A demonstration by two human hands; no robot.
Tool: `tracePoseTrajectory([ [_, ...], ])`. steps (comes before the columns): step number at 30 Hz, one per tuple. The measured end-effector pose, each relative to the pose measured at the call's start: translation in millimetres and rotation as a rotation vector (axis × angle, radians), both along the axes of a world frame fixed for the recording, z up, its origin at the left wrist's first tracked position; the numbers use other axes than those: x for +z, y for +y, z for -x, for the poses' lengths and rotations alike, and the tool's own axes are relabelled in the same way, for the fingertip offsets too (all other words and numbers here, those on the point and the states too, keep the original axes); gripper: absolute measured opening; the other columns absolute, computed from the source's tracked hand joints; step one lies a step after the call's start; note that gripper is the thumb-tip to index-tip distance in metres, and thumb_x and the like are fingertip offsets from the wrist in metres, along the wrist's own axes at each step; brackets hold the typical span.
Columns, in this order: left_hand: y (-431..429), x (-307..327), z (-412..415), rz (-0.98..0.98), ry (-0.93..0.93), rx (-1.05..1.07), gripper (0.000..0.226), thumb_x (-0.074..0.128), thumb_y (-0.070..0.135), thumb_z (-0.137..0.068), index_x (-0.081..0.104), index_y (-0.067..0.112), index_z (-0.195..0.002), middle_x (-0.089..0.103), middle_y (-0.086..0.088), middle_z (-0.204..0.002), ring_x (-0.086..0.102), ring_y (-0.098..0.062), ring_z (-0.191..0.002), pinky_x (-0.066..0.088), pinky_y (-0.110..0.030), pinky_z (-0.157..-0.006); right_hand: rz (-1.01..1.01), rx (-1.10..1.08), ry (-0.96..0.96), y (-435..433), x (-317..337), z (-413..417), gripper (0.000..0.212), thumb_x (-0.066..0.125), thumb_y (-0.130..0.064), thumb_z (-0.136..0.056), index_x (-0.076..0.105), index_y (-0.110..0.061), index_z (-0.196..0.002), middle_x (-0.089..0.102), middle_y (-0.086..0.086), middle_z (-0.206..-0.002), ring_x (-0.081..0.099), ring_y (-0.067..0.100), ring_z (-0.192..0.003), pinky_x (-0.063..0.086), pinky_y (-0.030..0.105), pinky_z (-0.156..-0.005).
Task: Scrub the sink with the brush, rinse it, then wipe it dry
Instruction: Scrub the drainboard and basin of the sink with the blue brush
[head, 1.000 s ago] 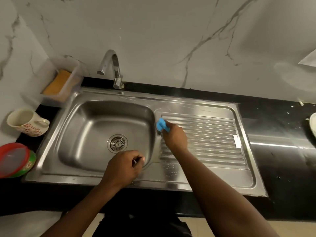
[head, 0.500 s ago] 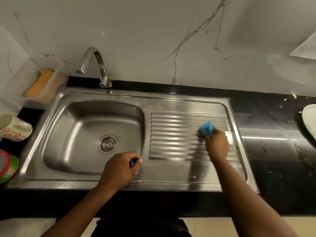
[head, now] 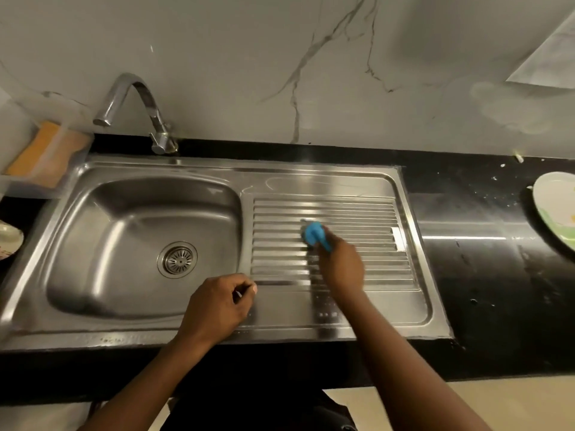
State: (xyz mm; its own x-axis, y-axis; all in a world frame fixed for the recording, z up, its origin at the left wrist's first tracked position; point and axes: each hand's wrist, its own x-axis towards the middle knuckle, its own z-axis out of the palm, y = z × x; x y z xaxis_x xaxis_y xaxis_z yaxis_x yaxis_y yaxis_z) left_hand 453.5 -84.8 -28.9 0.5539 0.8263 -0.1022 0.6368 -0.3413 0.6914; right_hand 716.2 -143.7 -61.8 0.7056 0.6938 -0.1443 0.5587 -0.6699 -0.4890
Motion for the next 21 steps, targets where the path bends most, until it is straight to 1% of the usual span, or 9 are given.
tracePoseTrajectory([
  [2, -3.8, 0.0, -2.9, 0.007, -0.006, -0.013, 0.009, 0.071, 0.038, -0.094, 0.076, 0.034, -0.087, 0.07, 0.025, -0.075, 0.067, 0.002, -0.072, 0.052, -0.019, -0.063, -0.012, -0.077, -0.009, -23.4, 4.9, -35.4, 0.041, 0.06, -0.036, -0.104, 0.057, -0.037, -0.145, 0.073, -0.004, -0.095, 0.064, 0.013, -0.072, 0.041, 0.024, -0.055],
  [5, -8.9, -1.0, -6.0, 0.005, -0.013, -0.01, 0.008, 0.072, 0.036, -0.093, 0.076, 0.034, -0.087, 0.07, 0.026, -0.075, 0.067, 0.003, -0.072, 0.05, -0.016, -0.063, -0.063, -0.177, 0.008, -36.5, 9.8, -52.6, 0.041, 0.061, -0.032, -0.103, 0.06, -0.03, -0.144, 0.072, -0.004, -0.094, 0.06, 0.006, -0.07, 0.04, 0.022, -0.053],
  [7, -11.6, -0.6, -7.9, 0.003, -0.004, -0.022, 0.008, 0.072, 0.037, -0.093, 0.076, 0.035, -0.087, 0.07, 0.026, -0.076, 0.067, 0.002, -0.073, 0.05, -0.016, -0.063, -0.083, -0.197, 0.048, -28.2, 10.6, -37.0, 0.034, 0.06, -0.028, -0.104, 0.064, -0.027, -0.137, 0.069, -0.007, -0.09, 0.058, 0.004, -0.069, 0.039, 0.022, -0.053],
  [9, -13.7, -0.7, -8.6, 0.008, 0.003, -0.038, 0.007, 0.071, 0.038, -0.093, 0.075, 0.036, -0.087, 0.07, 0.026, -0.077, 0.067, 0.002, -0.073, 0.053, -0.019, -0.064, -0.1, -0.146, 0.114, -13.3, 13.0, -4.6, 0.026, 0.059, -0.032, -0.104, 0.069, -0.026, -0.127, 0.068, -0.008, -0.086, 0.067, 0.011, -0.076, 0.043, 0.023, -0.057],
  [10, -14.5, 0.2, -9.7, 0.007, 0.006, -0.044, 0.007, 0.072, 0.038, -0.092, 0.075, 0.035, -0.087, 0.07, 0.025, -0.077, 0.067, 0.002, -0.072, 0.054, -0.021, -0.064, -0.109, -0.098, 0.136, -5.1, 13.9, 13.3, 0.026, 0.06, -0.034, -0.104, 0.069, -0.028, -0.128, 0.071, -0.006, -0.09, 0.071, 0.016, -0.083, 0.045, 0.026, -0.061],
  [13, -14.4, 3.5, -14.6, -0.005, 0.018, -0.046, 0.006, 0.073, 0.036, -0.091, 0.075, 0.034, -0.086, 0.07, 0.024, -0.076, 0.066, 0.002, -0.07, 0.056, -0.026, -0.064, -0.076, 0.124, 0.115, 20.8, 13.8, 64.8, 0.046, 0.059, -0.027, -0.101, 0.055, -0.031, -0.147, 0.075, 0.003, -0.115, 0.071, 0.025, -0.1, 0.054, 0.034, -0.079],
  [16, -13.0, 5.4, -17.6, -0.001, 0.03, -0.065, 0.007, 0.071, 0.035, -0.092, 0.073, 0.035, -0.085, 0.069, 0.023, -0.074, 0.065, 0.001, -0.069, 0.055, -0.028, -0.063, -0.023, 0.268, 0.034, 33.6, 13.5, 89.0, 0.054, 0.056, -0.024, -0.104, 0.044, -0.032, -0.156, 0.072, 0.005, -0.123, 0.069, 0.025, -0.105, 0.052, 0.036, -0.083],
  [19, -10.0, 5.6, -18.1, 0.0, 0.008, -0.066, 0.008, 0.07, 0.039, -0.093, 0.074, 0.036, -0.087, 0.07, 0.024, -0.077, 0.066, 0.001, -0.072, 0.056, -0.028, -0.065, -0.033, 0.228, 0.054, 12.5, 15.0, 64.3, 0.052, 0.059, -0.033, -0.103, 0.048, -0.035, -0.154, 0.072, 0.004, -0.126, 0.069, 0.024, -0.108, 0.049, 0.032, -0.082],
  [21, -9.6, 6.1, -18.4, -0.003, -0.012, -0.059, 0.009, 0.07, 0.038, -0.094, 0.075, 0.036, -0.087, 0.07, 0.025, -0.077, 0.067, 0.002, -0.073, 0.056, -0.024, -0.066, -0.041, 0.146, 0.055, -10.6, 14.5, 27.8, 0.048, 0.062, -0.035, -0.101, 0.055, -0.038, -0.148, 0.074, 0.001, -0.117, 0.071, 0.024, -0.101, 0.048, 0.031, -0.078],
])
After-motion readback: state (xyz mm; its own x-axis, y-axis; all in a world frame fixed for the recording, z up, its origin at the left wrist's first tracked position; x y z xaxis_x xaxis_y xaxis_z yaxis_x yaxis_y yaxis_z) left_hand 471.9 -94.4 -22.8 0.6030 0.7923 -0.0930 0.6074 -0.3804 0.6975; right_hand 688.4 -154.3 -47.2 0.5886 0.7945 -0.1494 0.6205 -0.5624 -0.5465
